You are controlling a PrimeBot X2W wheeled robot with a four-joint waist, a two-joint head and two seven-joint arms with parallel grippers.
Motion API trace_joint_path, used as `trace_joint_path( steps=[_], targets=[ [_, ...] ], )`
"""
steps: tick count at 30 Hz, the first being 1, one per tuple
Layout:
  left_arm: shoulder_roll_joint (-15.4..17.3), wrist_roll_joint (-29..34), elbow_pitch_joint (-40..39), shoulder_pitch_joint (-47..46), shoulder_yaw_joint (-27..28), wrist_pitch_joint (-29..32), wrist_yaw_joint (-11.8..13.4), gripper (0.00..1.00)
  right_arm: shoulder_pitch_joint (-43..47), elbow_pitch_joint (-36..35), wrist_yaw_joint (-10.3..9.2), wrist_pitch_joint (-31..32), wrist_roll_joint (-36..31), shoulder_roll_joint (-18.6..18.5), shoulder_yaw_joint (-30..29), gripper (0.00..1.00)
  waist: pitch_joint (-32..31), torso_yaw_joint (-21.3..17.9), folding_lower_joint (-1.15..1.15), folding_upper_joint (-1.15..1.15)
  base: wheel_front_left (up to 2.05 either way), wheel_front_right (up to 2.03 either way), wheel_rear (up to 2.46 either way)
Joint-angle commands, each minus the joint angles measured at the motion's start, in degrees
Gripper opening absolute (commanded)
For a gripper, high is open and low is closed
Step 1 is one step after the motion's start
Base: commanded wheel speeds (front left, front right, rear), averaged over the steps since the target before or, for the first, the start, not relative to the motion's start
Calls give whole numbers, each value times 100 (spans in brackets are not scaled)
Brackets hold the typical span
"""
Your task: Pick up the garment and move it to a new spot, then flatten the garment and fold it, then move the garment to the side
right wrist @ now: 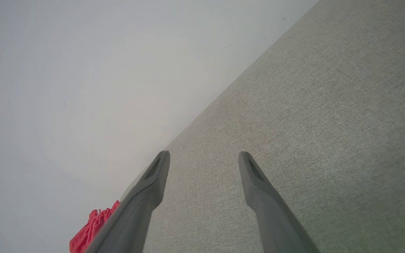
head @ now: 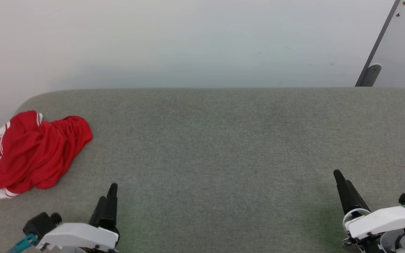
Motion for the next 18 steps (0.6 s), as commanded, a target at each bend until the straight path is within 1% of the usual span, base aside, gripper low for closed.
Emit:
trace_joint_path(
  steps=[1, 5, 6, 7, 11, 12, 18],
  targets=[
    [80, 182, -34, -145, -51, -54, 40, 100, -165, -39, -2, 6, -200, -46, 27, 100, -2, 2, 0, 0, 0, 0, 0],
    [163, 543, 50, -179, -153, -134, 103, 100, -172, -27, -2, -1, -587, -37, 46, 100, -12, 3, 0, 0, 0, 0, 0],
    [163, 543, 50, -179, -153, -134, 103, 100, -172, -27, -2, -1, -587, -37, 46, 100, -12, 3, 0, 0, 0, 0, 0],
    [213, 812, 78, -203, -190, -188, 144, 100, -177, -36, -2, -13, -843, -52, 50, 100, -20, 2, 0, 0, 0, 0, 0],
    [239, 1028, 88, -204, -197, -242, 154, 100, -180, -57, -2, -23, -1061, -65, 44, 100, -29, 0, 0, 0, 0, 0, 0],
    [276, 1203, 89, -206, -198, -279, 172, 100, -180, -73, -3, -29, -1197, -80, 29, 100, -35, -2, 0, 0, 0, 0, 0],
    [308, 1528, 104, -203, -193, -363, 174, 100, -166, -124, -3, -47, -1546, -101, -25, 100, -54, -1, 0, 0, 0, 0, 0]
  ],
)
